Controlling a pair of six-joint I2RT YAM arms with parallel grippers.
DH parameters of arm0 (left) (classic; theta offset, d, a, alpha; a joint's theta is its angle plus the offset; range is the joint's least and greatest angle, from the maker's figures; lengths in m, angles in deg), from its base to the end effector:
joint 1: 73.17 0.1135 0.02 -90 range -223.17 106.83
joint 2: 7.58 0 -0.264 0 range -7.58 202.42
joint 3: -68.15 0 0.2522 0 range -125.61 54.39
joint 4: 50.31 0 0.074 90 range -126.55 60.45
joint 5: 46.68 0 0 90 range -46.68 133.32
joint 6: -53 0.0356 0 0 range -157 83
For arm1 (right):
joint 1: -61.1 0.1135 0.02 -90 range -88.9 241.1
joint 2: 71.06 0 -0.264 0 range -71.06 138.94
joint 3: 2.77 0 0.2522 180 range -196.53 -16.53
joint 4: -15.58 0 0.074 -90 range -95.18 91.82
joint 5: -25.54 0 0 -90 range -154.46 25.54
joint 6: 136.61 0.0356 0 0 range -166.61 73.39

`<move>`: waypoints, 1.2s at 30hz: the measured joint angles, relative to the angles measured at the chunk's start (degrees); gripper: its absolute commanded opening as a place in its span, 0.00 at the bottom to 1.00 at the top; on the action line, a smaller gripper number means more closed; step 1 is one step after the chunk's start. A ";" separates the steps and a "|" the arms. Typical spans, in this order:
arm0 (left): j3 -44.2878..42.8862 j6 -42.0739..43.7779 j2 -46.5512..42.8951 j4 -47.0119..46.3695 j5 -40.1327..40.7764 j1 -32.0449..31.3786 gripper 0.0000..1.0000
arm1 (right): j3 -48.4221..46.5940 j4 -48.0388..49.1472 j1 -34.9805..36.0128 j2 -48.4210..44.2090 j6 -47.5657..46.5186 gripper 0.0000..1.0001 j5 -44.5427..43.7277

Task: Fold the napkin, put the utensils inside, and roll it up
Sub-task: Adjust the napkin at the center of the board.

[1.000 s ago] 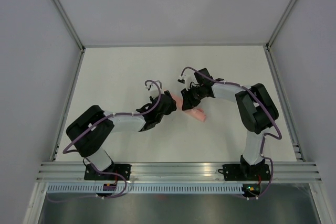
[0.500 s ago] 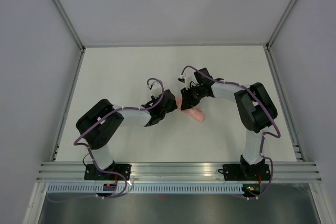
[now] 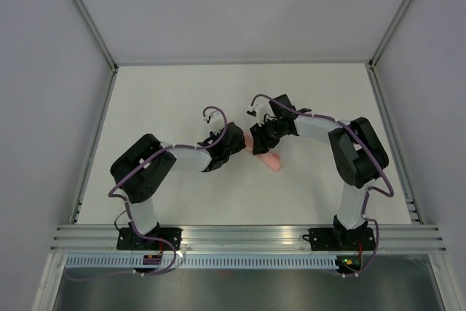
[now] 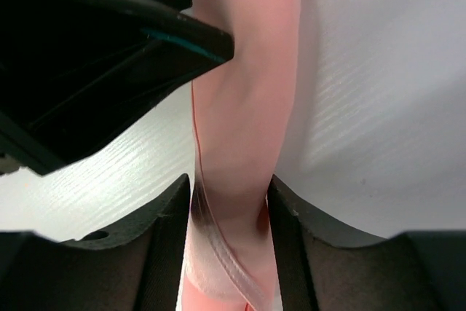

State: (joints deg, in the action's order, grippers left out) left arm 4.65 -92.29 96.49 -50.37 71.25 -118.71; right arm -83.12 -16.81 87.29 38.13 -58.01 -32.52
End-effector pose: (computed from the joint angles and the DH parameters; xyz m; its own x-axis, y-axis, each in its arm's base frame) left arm 0.2612 -0.2424 0.1371 -0.5724 -0.4536 -0.6830 -0.1570 0.8782 -0.4517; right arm 0.3307 0.1837 0.1498 -0.6519 -0.5075 -0.5635 -0.7466 0.5598 0.3594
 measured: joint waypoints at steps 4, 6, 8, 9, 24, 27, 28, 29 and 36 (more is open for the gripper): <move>-0.57 0.00 0.42 0.00 -0.39 0.70 0.53 | 0.02 -2.43 -0.04 -1.62 -1.49 0.55 -0.90; -1.18 0.02 0.85 0.09 -1.16 1.25 0.53 | 0.02 -3.34 -0.07 -2.99 -2.08 0.55 -1.01; -2.16 0.07 1.60 0.13 -1.66 1.75 0.52 | 0.02 -3.78 -0.07 -4.35 -2.47 0.56 -0.98; -2.75 0.11 1.99 0.33 -1.97 1.99 0.52 | 0.02 -4.13 -0.07 -4.98 -2.73 0.56 -0.94; -14.01 4.94 8.13 5.20 -7.04 5.31 0.52 | 0.33 -6.60 -0.22 -11.63 -4.90 0.54 -3.15; -17.20 6.21 9.97 6.32 -7.82 5.70 0.52 | 0.66 -6.14 -0.85 -13.35 -5.01 0.54 -3.98; -18.23 6.58 10.60 6.62 -8.33 5.79 0.52 | 0.68 -6.12 -1.20 -13.75 -5.07 0.55 -4.24; -19.04 6.84 11.06 6.95 -8.68 5.95 0.52 | 0.66 -5.99 -1.60 -13.94 -5.14 0.54 -4.48; -25.22 8.26 15.19 8.76 -11.34 6.56 0.52 | 0.68 -5.79 -5.68 -14.93 -5.33 0.54 -4.87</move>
State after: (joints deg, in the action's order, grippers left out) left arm -20.57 -84.02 111.68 -41.61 59.90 -112.15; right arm -82.44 -22.60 81.61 23.20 -63.34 -37.39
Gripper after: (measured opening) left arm 0.524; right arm 0.546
